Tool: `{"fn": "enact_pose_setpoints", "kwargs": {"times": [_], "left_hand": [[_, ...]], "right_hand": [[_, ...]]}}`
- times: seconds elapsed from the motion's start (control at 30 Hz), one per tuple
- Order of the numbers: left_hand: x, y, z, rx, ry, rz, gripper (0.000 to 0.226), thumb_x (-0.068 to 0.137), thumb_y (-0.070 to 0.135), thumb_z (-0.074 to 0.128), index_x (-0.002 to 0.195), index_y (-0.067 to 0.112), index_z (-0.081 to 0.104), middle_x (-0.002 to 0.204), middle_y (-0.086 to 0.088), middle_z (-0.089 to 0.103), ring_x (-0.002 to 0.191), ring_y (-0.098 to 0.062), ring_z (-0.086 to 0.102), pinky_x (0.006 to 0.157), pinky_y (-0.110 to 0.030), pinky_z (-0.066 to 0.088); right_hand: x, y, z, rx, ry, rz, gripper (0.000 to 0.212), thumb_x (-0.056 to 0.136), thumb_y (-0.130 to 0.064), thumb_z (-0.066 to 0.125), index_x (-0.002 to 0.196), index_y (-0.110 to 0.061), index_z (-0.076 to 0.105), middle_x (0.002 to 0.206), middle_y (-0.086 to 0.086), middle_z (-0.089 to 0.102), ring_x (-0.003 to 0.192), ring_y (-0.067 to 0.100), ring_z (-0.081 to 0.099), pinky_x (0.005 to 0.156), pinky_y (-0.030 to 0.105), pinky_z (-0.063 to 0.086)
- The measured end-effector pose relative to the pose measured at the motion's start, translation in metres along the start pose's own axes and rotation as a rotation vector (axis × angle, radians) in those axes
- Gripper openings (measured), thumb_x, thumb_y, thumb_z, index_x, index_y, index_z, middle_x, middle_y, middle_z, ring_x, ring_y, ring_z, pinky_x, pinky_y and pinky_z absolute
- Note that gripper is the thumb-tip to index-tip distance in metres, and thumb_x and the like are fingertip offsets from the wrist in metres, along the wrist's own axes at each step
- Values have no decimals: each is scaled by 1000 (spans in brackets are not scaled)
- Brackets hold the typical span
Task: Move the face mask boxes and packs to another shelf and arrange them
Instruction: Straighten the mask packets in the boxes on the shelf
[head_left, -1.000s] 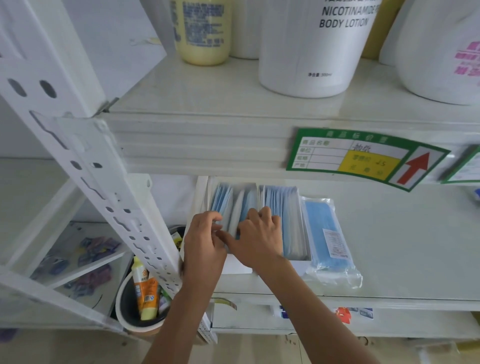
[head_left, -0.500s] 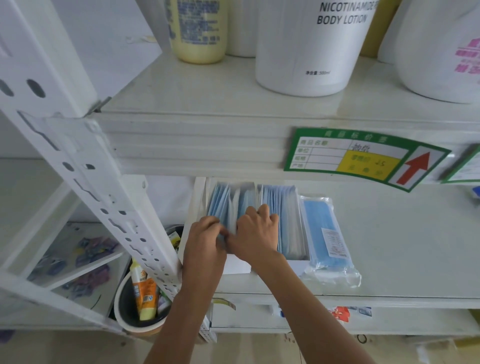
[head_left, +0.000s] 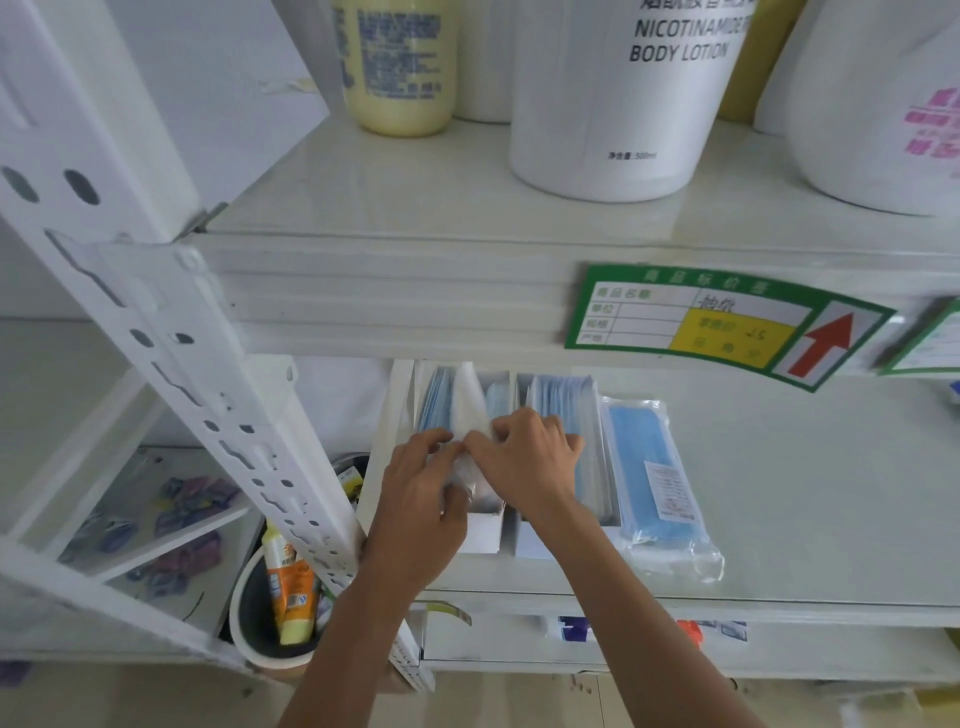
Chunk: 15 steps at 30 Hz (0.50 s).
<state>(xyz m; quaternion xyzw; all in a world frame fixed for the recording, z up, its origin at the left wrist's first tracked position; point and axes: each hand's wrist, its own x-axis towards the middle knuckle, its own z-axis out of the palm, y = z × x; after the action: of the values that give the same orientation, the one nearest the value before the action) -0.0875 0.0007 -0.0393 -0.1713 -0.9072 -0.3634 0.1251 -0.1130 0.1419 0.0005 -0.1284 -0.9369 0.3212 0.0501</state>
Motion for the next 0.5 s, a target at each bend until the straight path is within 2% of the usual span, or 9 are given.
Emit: {"fn": "enact_pose_setpoints", "kwargs": {"times": [0.07,0.13,0.2,0.27,0.33,0.37,0.43,0.47,0.5], "left_hand": [[-5,3,-1,-37,-24,15,55,86,27,57,140,22,51,142,2,50,129,-16,45,110,-41,42],[-6,8,-1,-33,-17,39,65,85,45,60,145,23,44,143,2,53,131,-17,48,111,-44,42],[-1,15,0,4,-6,40,83,81,57,67,148,16,42,142,-2,57,131,-20,53,109,-45,45],[5,25,2,82,5,10,98,77,60,73,153,14,32,140,-1,57,127,-18,55,104,-41,51],[7,33,3,96,9,-42,103,78,47,80,157,20,20,139,2,57,123,-16,55,92,-37,57],[8,35,4,76,9,-48,98,81,36,81,156,21,21,139,2,57,122,-16,56,89,-38,59],[10,37,6,16,38,-10,74,85,12,73,150,20,38,135,0,61,119,-18,60,89,-41,59],[11,39,5,-25,78,-2,63,86,2,68,144,21,49,129,1,65,114,-17,64,89,-37,59],[12,40,3,-71,125,-19,57,88,-3,64,138,22,56,121,4,68,105,-14,67,85,-27,58]], "right_hand": [[-2,0,-7,52,-3,18,40,74,-44,54,46,-19,38,49,-9,41,68,18,50,82,40,37],[-3,1,-13,137,-31,45,40,76,-41,57,49,-19,37,46,-9,37,53,15,43,71,35,41],[-4,3,-19,233,-43,87,37,75,-42,58,53,-18,41,50,-8,42,51,16,44,55,29,38],[-7,4,-23,312,-47,109,33,73,-43,56,56,-17,44,55,-5,48,54,17,48,51,29,36],[-10,6,-26,387,-49,102,32,75,-40,58,56,-18,45,53,-7,45,52,14,44,49,28,35],[-12,7,-28,422,-50,93,33,77,-38,60,56,-18,45,51,-9,44,50,10,42,48,27,34],[-17,10,-34,512,-88,39,35,85,-36,62,57,-20,49,47,-12,47,46,4,41,46,20,33],[-21,10,-39,555,-125,-7,36,89,-39,60,60,-21,54,50,-14,53,47,3,47,48,17,35],[-26,12,-43,562,-152,-51,38,93,-46,54,65,-21,59,57,-13,61,52,2,53,51,16,39]]}}
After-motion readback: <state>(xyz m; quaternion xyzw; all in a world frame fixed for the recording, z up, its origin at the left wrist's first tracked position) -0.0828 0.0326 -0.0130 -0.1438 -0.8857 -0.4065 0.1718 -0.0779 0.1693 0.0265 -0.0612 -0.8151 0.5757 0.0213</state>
